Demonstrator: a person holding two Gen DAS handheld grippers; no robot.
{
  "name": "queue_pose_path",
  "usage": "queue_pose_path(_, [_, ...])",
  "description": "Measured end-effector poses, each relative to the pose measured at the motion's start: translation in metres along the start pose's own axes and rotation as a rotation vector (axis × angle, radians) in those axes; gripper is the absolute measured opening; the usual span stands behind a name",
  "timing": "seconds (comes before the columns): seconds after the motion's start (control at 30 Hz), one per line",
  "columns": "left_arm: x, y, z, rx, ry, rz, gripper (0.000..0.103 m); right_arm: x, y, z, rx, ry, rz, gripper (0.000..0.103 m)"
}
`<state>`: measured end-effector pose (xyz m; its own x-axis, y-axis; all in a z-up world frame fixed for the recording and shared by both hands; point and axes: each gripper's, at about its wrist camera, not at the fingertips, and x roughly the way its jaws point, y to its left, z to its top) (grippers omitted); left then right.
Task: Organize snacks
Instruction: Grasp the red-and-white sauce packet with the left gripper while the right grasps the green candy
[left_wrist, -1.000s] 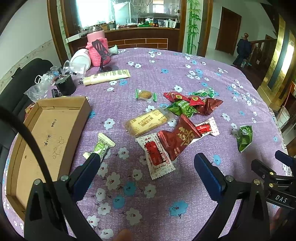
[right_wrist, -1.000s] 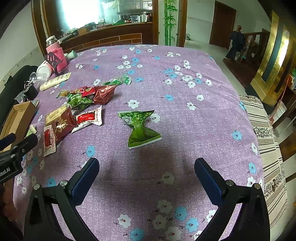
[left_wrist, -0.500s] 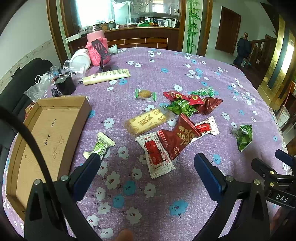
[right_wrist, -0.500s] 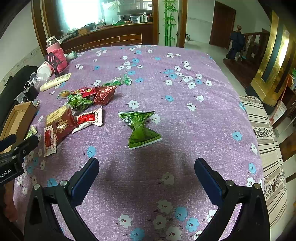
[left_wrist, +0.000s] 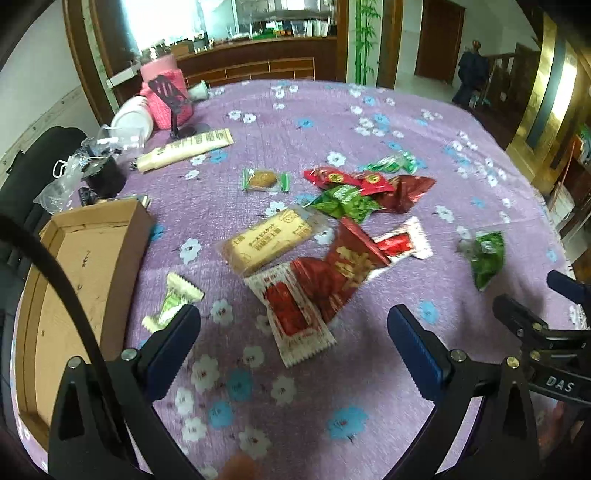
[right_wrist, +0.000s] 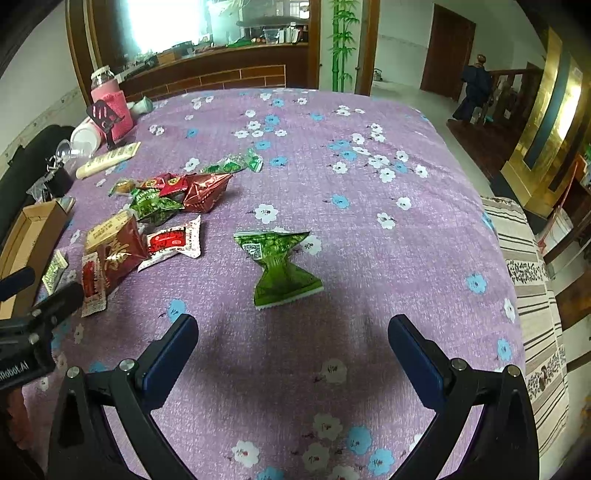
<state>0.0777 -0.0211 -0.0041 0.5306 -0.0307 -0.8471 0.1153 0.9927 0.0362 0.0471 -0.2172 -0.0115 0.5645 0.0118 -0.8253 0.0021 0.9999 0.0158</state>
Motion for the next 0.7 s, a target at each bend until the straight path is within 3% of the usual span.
queue_pose_path(0.23, [0.035,0.017,0.013,0.045,0.111,0.005,0.101,0.016,0.006,0.01,-0.04,0.034,-0.003,0.103])
queue_pose_path(0.47, [0.05,0.03,0.014,0.063,0.19,-0.036,0.101,0.024,0.01,0.018,-0.055,0.049,0.014,0.103])
queue_pose_path(0.53, [0.059,0.037,0.011,0.027,0.245,-0.072,0.101,0.027,0.009,0.019,-0.056,0.059,0.015,0.103])
queue_pose_path(0.7, [0.046,0.043,0.006,0.014,0.227,-0.106,0.101,0.026,-0.001,0.022,-0.039,0.054,0.031,0.103])
